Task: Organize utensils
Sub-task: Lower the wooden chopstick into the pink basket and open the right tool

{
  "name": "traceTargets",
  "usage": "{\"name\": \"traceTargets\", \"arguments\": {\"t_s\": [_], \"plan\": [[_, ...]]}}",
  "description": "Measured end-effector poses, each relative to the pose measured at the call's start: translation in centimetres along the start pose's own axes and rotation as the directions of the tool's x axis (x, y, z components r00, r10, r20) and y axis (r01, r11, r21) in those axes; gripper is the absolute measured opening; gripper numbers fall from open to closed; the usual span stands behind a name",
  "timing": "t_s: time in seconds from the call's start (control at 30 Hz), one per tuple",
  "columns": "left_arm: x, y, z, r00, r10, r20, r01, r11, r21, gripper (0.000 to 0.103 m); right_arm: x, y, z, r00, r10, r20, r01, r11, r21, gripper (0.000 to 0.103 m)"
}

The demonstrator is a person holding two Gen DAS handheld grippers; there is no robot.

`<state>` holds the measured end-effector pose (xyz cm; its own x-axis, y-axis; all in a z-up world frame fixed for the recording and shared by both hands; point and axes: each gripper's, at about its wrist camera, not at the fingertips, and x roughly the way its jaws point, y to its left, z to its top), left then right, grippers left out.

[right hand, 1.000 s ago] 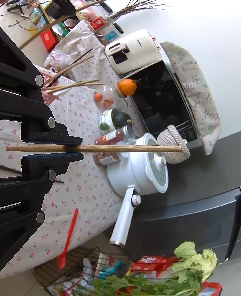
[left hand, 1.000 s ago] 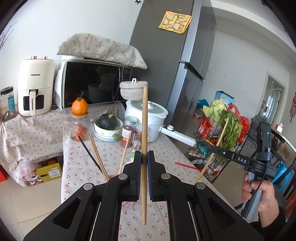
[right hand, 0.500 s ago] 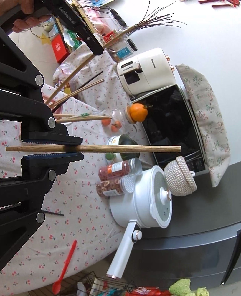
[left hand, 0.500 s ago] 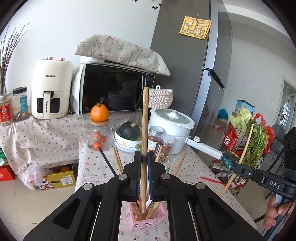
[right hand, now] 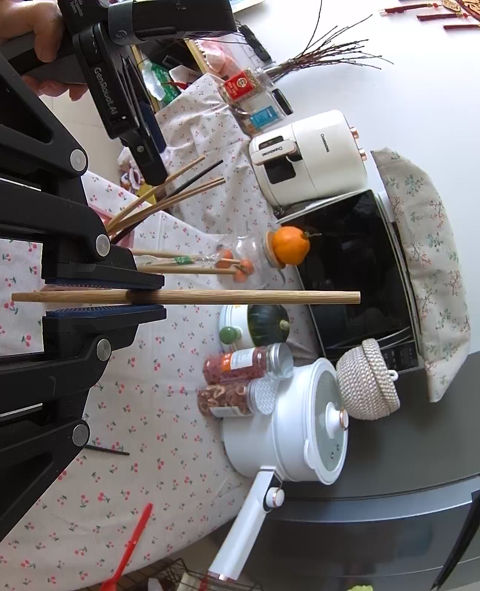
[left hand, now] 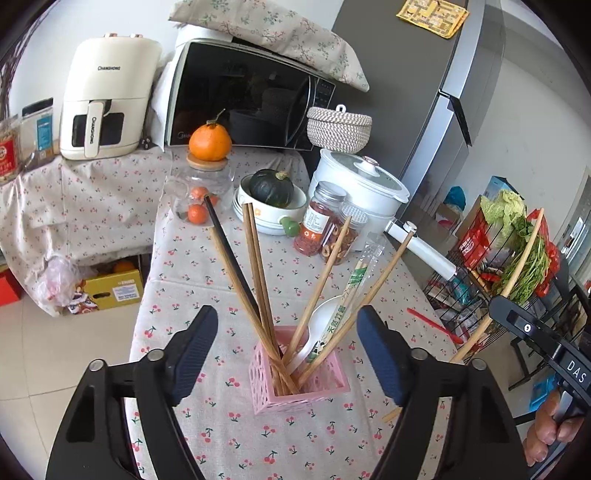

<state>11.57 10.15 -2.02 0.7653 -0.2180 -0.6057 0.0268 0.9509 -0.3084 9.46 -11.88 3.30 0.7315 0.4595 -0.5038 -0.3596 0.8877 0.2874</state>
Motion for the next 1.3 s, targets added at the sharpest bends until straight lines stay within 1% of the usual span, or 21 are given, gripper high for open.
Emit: {"name": "traceTargets", "arguments": {"t_s": [0.1, 0.27, 0.5, 0.63, 0.77, 0.93, 1.1, 1.2, 1.23, 1.27, 1.3], "plan": [[0.1, 0.5, -0.5, 0.999, 0.002, -0.053, -0.002, 1.000, -0.013, 0.086, 0.1, 0.2, 0.1, 1.000, 0.009, 0.005, -0.009, 1.000, 0.002, 0.007], [0.1, 1.4, -1.6, 0.993, 0.038, -0.110, -0.040, 0.999, -0.016, 0.089, 0.4, 0.9, 0.4, 0.999, 0.030, 0.024, -0.030, 1.000, 0.006, 0.007], [-0.3, 1.7, -3.7, 0.984, 0.076, -0.160, -0.069, 0.996, 0.050, 0.090, 0.8, 2.3, 0.9, 0.994, 0.061, 0.091, -0.062, 0.998, -0.002, 0.007], [-0.1, 2.0, -4.8, 0.977, 0.093, -0.191, -0.078, 0.994, 0.080, 0.090, 1.4, 3.1, 0.9, 0.989, 0.063, 0.132, -0.060, 0.998, -0.026, 0.007], [-0.1, 2.1, -5.3, 0.974, 0.111, -0.200, -0.091, 0.990, 0.107, 0.090, 2.3, 3.8, 0.9, 0.985, 0.064, 0.158, -0.059, 0.998, -0.039, 0.007], [-0.3, 1.8, -5.3, 0.974, 0.123, -0.192, -0.098, 0.986, 0.132, 0.090, 3.2, 4.6, 0.6, 0.981, 0.040, 0.192, -0.028, 0.997, -0.066, 0.007], [-0.3, 1.6, -5.5, 0.970, 0.141, -0.196, -0.112, 0.982, 0.153, 0.090, 4.5, 4.6, 0.3, 0.985, 0.024, 0.171, -0.012, 0.998, -0.067, 0.008], [-0.3, 1.4, -5.6, 0.970, 0.152, -0.191, -0.121, 0.979, 0.165, 0.097, 5.0, 4.4, -0.1, 0.987, 0.016, 0.160, -0.004, 0.997, -0.073, 0.009], [-0.4, 1.3, -5.6, 0.970, 0.157, -0.184, -0.126, 0.977, 0.171, 0.100, 5.1, 4.4, -0.2, 0.988, 0.012, 0.155, -0.001, 0.997, -0.075, 0.016], [-0.4, 1.2, -5.6, 0.971, 0.161, -0.178, -0.129, 0.976, 0.178, 0.103, 5.2, 4.3, -0.3, 0.989, 0.009, 0.149, 0.003, 0.997, -0.076, 0.032], [-0.5, 1.1, -5.6, 0.972, 0.163, -0.172, -0.131, 0.974, 0.185, 0.103, 5.2, 4.2, -0.4, 0.989, 0.007, 0.146, 0.004, 0.997, -0.075, 0.044]]}}
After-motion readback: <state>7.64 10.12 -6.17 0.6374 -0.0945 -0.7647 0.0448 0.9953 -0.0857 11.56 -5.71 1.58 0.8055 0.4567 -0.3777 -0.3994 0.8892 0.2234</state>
